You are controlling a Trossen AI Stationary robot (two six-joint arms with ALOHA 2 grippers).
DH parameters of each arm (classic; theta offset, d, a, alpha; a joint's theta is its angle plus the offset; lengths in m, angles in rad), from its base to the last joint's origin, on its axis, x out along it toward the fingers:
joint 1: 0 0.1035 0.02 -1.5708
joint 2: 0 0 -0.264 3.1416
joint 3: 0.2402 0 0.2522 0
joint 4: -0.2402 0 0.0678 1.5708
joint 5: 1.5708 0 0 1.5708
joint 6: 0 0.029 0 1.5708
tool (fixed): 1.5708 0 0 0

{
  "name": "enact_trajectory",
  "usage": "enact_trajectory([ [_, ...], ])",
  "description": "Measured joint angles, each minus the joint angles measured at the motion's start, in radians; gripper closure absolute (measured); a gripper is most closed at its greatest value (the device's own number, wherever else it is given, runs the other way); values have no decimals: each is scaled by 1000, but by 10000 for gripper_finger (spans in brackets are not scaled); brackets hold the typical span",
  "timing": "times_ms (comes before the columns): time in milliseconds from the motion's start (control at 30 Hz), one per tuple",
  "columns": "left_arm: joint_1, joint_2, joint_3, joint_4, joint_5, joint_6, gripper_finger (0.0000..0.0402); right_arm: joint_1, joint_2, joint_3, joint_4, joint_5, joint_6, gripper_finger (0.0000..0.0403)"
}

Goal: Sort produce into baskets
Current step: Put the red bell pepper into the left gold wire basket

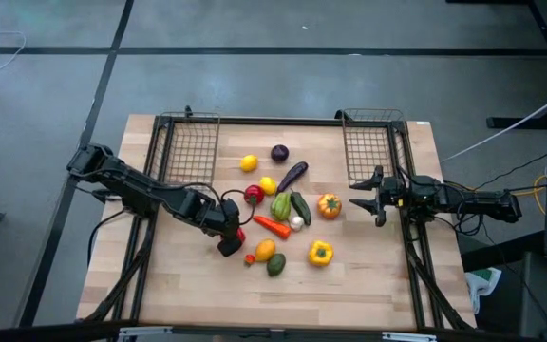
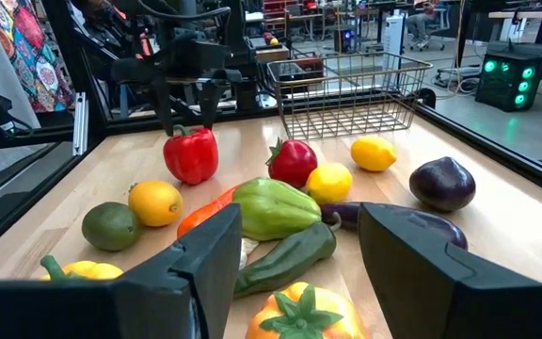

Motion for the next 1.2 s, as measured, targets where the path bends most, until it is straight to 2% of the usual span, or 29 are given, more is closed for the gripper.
enact_trajectory([
  [667,0,43,2,32,2,112,95,0,0,0,-1,-15,0,189],
  [1200,1,43,1,33,3,97,95,0,0,0,-1,-15,0,189],
])
